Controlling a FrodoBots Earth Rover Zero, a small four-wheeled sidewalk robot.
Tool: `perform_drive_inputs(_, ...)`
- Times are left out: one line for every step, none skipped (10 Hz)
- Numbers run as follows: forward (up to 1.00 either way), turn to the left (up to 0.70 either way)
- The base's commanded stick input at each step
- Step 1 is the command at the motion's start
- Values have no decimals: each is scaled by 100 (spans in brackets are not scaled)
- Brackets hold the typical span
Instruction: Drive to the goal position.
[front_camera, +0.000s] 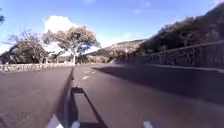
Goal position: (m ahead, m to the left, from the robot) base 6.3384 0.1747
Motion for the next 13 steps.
perform_drive_inputs(69,2)
perform_drive_inputs(69,2)
perform_drive_inputs(69,2)
perform_drive_inputs(69,2)
perform_drive_inputs(69,2)
perform_drive_inputs(69,2)
perform_drive_inputs(69,2)
perform_drive_inputs(69,2)
perform_drive_inputs(69,2)
perform_drive_inputs(69,2)
perform_drive_inputs(69,2)
perform_drive_inputs(69,2)
perform_drive_inputs(69,2)
